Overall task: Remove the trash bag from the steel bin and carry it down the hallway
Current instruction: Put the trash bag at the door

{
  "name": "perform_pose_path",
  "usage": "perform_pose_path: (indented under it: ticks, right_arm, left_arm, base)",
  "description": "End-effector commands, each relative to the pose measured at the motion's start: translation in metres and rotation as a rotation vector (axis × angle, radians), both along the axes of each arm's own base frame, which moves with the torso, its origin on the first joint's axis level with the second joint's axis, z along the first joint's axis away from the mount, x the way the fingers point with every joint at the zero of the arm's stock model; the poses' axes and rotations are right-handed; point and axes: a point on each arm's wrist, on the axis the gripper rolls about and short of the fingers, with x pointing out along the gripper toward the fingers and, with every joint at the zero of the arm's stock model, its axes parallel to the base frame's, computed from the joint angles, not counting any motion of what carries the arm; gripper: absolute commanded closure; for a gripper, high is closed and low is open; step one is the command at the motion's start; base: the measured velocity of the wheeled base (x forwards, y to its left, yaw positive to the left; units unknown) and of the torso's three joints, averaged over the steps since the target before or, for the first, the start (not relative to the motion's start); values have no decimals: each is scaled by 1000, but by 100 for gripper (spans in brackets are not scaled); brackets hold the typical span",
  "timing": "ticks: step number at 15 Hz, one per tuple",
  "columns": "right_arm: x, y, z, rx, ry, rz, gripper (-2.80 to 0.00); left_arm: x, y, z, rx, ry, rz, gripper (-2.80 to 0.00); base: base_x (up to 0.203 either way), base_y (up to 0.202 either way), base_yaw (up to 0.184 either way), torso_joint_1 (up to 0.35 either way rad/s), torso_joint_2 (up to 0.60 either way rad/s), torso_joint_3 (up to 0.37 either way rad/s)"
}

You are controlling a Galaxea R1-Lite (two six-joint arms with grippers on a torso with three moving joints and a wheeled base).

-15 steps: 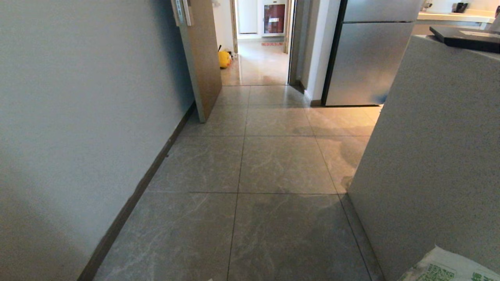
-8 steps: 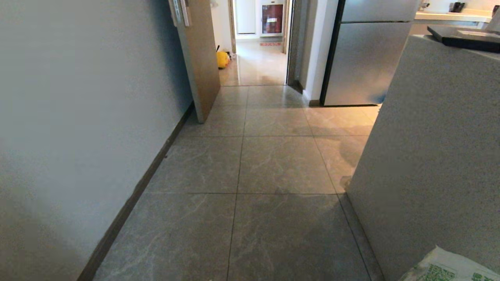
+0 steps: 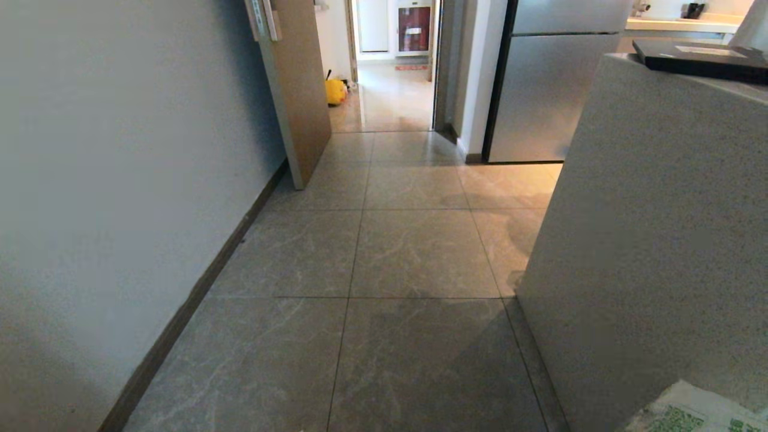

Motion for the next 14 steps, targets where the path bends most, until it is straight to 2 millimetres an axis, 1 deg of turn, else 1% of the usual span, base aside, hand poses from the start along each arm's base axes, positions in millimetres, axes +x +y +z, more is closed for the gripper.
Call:
perform_pose_path:
  ticks: [1, 11, 14]
  right_arm:
    - [0, 0, 0, 0, -1, 1, 0]
    - [0, 0, 0, 1, 1, 1, 0]
    - [0, 0, 0, 0, 2, 1, 0]
  left_arm:
    - [0, 0, 0, 0, 0, 1, 0]
    - [0, 0, 0, -1, 0, 1, 0]
    - [0, 0, 0, -1, -1, 1, 0]
  base:
    - [0, 0, 0, 0, 0, 0]
    - [0, 0, 0, 0, 0, 0]
    - [168, 0, 1, 7, 0, 5]
